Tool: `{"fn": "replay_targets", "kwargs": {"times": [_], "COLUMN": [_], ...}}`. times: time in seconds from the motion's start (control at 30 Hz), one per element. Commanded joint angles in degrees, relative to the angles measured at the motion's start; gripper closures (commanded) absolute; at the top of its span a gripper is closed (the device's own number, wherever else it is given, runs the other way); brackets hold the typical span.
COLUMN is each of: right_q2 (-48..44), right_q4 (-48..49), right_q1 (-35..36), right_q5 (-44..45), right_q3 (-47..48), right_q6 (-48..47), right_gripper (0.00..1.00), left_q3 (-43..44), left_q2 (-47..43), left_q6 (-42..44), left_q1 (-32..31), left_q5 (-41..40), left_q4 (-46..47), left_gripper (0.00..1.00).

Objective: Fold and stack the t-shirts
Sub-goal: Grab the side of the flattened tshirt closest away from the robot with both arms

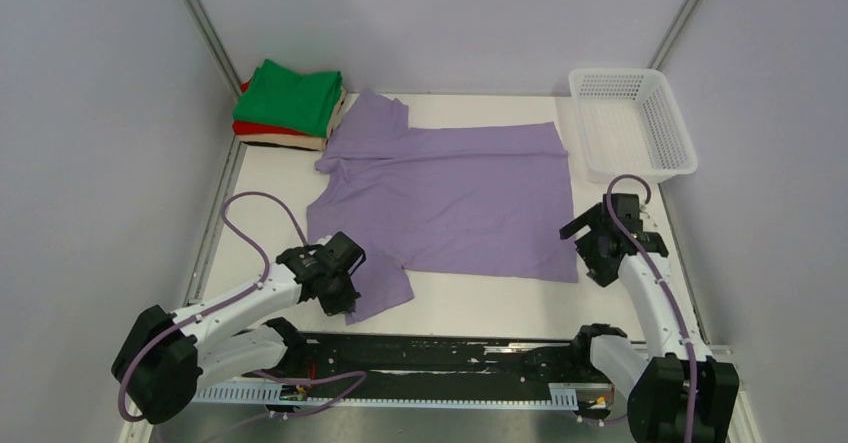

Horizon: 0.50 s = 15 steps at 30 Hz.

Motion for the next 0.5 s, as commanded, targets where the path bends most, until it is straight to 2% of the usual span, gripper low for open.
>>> {"fn": "replay_targets", "kwargs": {"times": [0.0, 0.07, 0.17, 0.43, 0.47], "right_q2": [-3.5, -4.8, -5.5, -0.3, 0.6], "right_q4": [-3.4, -0.9, 4.6, 12.8, 13.3], "right_q1": [-0.3, -0.3, -0.3, -0.3, -0.3], "right_q5": [-3.7, -6.1, -6.8, -6.5, -6.3], "right_q3": [-5.6, -9.4, -12.8, -15.4, -15.5], "right_q6": [7.7, 9.9, 11.1, 9.7, 9.5], "right_gripper": [0.0, 0.02, 0.1, 0.44, 0.5], "left_q3": [1.1, 1.5, 2.4, 3.2, 3.3], "left_q2": [-2.8, -2.7, -2.8, -4.3, -4.4], "left_q6": [0.8, 1.6, 2.6, 2.8, 2.8], "left_q1": [-0.4, -0.4, -0.4, -0.4, -0.4], "left_q5": [2.6, 2.9, 3.0, 4.1, 4.3], "left_q4": [-0.3, -1.3, -2.6, -5.0, -5.3], "left_gripper": [1.0, 1.0, 1.0, 1.0, 1.0]}}
